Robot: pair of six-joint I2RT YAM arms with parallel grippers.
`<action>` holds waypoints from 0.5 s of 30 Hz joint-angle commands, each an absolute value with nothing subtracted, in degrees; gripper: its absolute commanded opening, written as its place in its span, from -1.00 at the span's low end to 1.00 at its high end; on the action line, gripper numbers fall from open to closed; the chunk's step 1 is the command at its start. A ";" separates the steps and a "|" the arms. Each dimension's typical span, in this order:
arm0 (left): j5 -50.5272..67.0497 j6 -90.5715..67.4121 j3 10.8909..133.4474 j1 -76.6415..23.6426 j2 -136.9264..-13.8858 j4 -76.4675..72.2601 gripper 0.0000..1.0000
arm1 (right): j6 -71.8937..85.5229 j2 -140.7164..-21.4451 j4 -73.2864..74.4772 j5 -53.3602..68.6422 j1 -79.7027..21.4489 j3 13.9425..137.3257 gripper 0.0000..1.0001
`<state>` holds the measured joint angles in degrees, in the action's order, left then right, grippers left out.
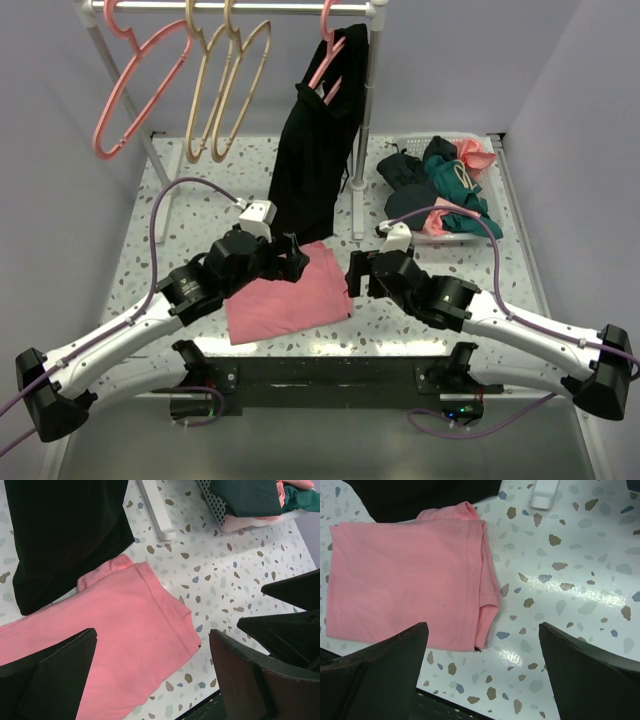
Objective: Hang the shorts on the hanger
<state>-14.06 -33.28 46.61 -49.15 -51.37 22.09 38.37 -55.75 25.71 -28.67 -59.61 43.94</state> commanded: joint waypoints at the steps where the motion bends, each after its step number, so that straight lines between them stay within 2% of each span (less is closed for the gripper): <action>1: -15.38 -32.25 47.46 -48.96 -52.12 19.42 1.00 | 37.62 -55.98 27.60 -32.60 -59.68 47.19 0.93; 7: -13.89 -31.29 47.81 -49.04 -53.26 19.42 1.00 | 34.82 -58.62 28.13 -32.62 -56.09 50.35 0.97; 15: -11.78 -30.32 49.48 -49.04 -55.37 19.95 1.00 | 28.39 -67.04 27.07 -20.15 -33.25 60.45 0.97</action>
